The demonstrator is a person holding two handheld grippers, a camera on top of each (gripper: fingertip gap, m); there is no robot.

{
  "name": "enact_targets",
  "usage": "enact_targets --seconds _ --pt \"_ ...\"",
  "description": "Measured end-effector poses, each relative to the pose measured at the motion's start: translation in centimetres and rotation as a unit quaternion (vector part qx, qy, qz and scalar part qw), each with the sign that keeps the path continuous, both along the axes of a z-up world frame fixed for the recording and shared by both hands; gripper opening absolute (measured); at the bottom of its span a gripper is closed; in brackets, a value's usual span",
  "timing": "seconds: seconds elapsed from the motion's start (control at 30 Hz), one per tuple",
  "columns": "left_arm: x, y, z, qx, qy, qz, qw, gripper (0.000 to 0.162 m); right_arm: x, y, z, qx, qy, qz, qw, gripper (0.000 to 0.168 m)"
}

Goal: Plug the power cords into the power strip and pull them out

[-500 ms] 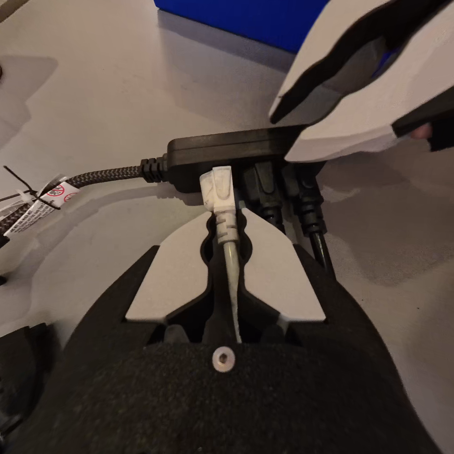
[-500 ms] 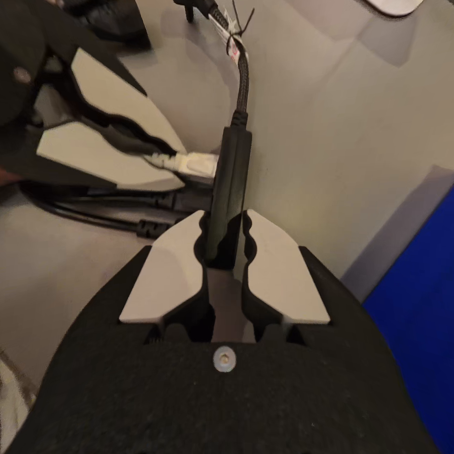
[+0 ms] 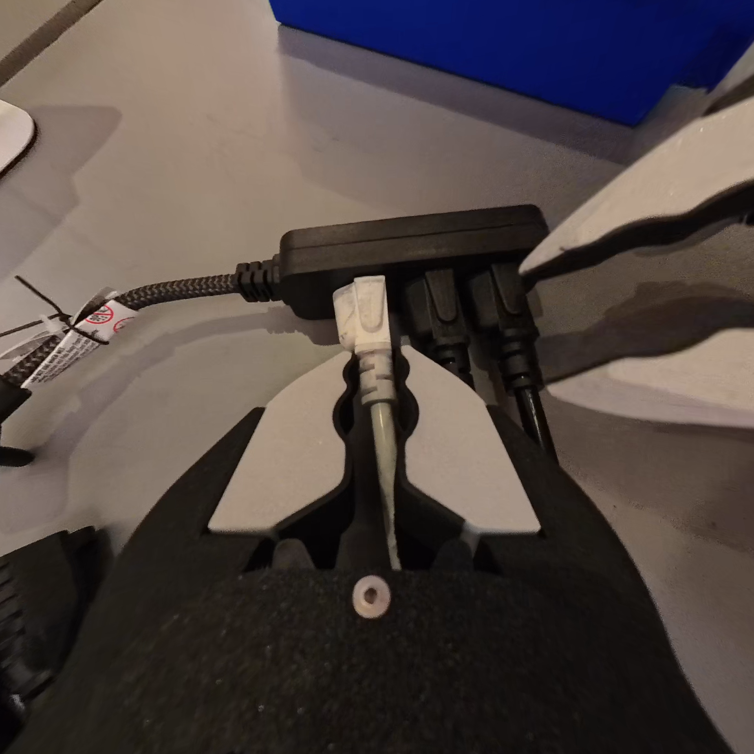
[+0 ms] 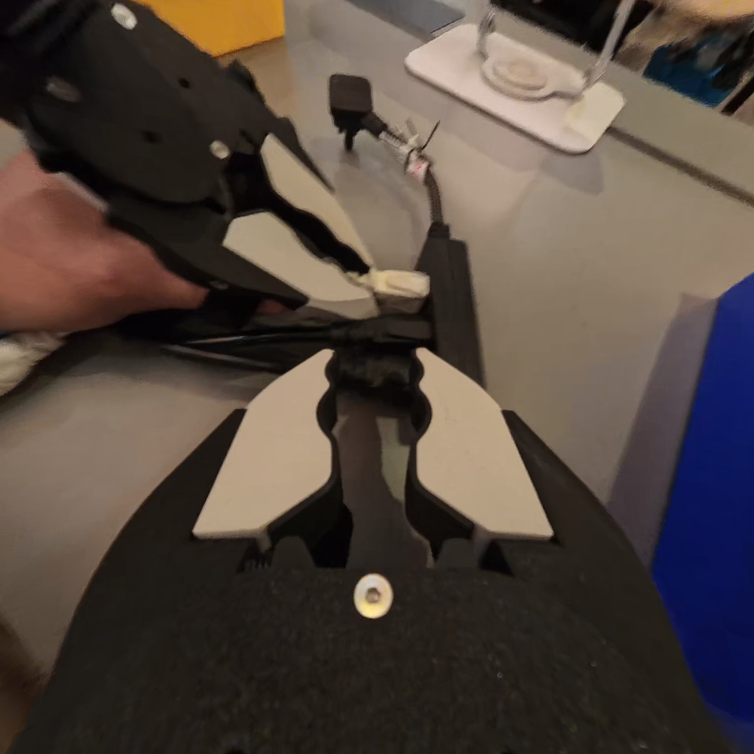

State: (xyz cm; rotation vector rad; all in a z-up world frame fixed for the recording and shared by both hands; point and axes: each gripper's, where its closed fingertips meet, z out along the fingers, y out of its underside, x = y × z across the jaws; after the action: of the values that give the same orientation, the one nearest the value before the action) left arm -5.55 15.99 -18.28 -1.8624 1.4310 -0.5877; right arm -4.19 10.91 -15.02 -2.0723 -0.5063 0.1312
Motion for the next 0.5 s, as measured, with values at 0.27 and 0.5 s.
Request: enact_targets --seconds 0.27,0.5 --pt "0.0 0.0 0.1 -0.001 -0.003 0.000 1.000 0.015 1.0 1.7 -0.3 -0.001 0.007 -0.030 1.000 0.048" --pt "0.1 -0.7 0.1 0.000 0.001 -0.020 1.000 0.015 2.4 4.6 -1.6 -0.101 0.021 0.007 0.995 0.041"
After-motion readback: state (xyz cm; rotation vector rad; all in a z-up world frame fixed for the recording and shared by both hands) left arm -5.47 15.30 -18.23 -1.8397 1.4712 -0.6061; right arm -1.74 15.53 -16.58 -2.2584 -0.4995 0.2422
